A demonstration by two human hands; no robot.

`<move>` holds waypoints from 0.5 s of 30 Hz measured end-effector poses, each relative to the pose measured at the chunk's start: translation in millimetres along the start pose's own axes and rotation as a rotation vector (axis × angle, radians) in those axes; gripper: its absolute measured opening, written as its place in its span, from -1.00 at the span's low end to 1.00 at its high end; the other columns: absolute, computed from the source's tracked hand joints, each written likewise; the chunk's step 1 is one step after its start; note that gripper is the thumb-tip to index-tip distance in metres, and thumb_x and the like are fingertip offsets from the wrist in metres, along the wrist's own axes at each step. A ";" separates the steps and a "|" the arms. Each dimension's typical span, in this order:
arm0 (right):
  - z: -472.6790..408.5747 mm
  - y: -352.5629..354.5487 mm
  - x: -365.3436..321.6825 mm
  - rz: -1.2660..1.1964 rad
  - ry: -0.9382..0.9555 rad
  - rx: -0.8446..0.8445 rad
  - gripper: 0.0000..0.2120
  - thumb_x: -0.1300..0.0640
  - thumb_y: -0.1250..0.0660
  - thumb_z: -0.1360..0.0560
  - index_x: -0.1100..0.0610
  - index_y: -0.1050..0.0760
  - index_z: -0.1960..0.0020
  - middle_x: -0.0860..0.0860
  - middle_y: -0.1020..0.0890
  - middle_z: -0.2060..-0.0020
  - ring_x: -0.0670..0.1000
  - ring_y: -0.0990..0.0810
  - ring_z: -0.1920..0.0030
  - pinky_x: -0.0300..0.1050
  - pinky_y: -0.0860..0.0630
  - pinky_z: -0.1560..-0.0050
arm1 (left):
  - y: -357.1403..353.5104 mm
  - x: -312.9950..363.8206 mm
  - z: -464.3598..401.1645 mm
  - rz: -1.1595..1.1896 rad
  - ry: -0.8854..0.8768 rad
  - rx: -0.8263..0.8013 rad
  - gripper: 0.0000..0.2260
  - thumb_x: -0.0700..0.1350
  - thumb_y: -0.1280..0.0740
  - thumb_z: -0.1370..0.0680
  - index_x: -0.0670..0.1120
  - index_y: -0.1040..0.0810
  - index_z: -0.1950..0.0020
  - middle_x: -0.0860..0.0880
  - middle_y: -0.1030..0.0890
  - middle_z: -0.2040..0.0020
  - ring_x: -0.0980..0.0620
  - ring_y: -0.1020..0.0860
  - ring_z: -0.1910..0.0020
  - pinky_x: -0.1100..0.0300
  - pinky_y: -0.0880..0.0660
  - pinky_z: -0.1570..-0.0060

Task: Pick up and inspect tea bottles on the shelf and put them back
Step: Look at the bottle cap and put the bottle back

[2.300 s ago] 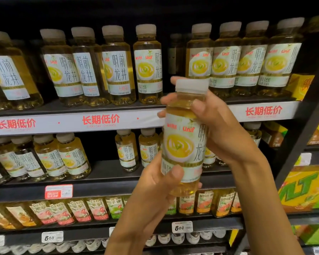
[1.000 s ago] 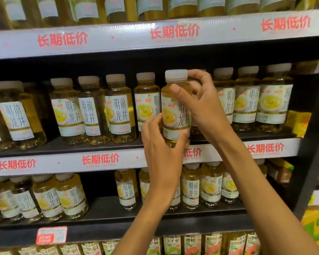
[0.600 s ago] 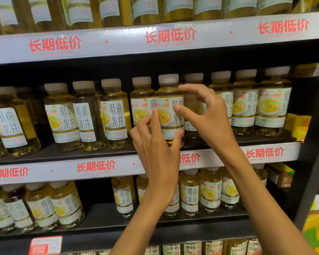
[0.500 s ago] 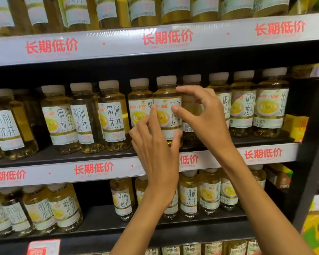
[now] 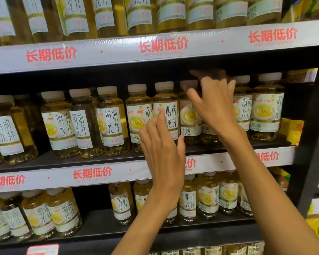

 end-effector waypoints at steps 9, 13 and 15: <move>12.2 7.0 2.2 0.167 0.129 0.096 -0.58 -0.13 -0.21 -0.58 0.25 -0.50 -0.09 0.19 -0.59 0.06 0.23 -0.47 -0.10 0.09 -0.11 -0.25 | -3.2 1.6 5.7 0.119 -0.020 -0.092 -0.42 -0.16 -0.42 -0.49 -0.17 -0.28 -0.46 -0.10 -0.48 -0.23 -0.01 -0.40 -0.25 0.23 -0.29 -0.26; 30.9 17.2 3.7 -0.373 0.204 0.104 -0.56 0.01 -0.37 -0.51 0.20 -0.39 -0.30 0.06 -0.45 -0.18 -0.02 -0.42 -0.21 -0.12 -0.37 -0.24 | -2.7 0.8 4.2 0.165 -0.044 -0.124 -0.42 -0.14 -0.43 -0.48 -0.15 -0.29 -0.45 -0.09 -0.47 -0.24 0.00 -0.40 -0.26 0.17 -0.36 -0.27; 39.4 14.4 6.6 -0.588 0.145 0.037 -0.49 0.05 -0.40 -0.49 0.15 -0.32 -0.36 -0.02 -0.39 -0.22 -0.17 -0.41 -0.22 -0.26 -0.41 -0.22 | -4.9 -0.5 4.6 0.235 -0.048 -0.167 -0.40 -0.13 -0.43 -0.49 -0.14 -0.27 -0.46 -0.09 -0.45 -0.28 0.00 -0.39 -0.29 0.08 -0.39 -0.31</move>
Point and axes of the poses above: each hand's wrist, its own z-axis away from the middle knuckle, its own y-axis out of the back of the hand, x = y × z, the point moved 6 cm from there along -z, towards the middle knuckle
